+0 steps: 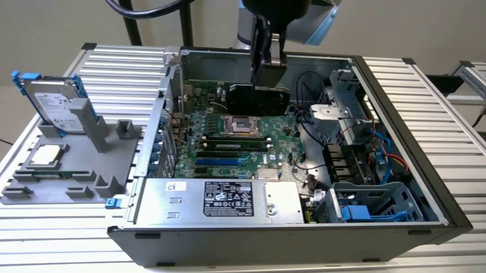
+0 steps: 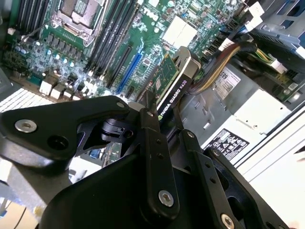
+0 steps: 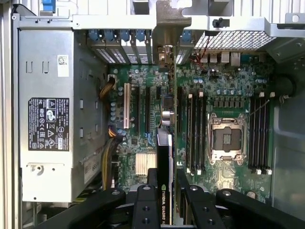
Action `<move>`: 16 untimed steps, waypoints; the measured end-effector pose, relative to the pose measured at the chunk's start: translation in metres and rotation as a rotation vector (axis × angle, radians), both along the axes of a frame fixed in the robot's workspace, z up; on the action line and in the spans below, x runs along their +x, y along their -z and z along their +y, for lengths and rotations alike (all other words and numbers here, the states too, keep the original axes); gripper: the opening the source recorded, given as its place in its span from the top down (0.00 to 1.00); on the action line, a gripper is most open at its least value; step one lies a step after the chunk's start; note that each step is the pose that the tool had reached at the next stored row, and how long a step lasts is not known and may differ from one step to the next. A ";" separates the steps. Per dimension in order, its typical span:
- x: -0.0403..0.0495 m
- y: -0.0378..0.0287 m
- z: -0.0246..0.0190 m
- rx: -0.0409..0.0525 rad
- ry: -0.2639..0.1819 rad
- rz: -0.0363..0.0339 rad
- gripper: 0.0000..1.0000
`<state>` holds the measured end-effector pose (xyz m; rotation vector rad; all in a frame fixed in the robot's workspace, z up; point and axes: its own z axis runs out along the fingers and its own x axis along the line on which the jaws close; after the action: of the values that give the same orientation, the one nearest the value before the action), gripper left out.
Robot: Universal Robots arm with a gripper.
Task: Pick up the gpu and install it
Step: 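Insert the gpu into the slot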
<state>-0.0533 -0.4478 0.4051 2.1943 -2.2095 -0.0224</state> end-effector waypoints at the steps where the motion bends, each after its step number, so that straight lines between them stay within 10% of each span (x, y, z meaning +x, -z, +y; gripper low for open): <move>1: 0.0000 0.0002 0.0000 0.0001 0.000 -0.0017 1.00; 16: 0.0000 0.0031 0.0001 0.0001 0.000 -0.0147 1.00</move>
<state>-0.0533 -0.4478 0.4020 2.2017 -2.2170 -0.0065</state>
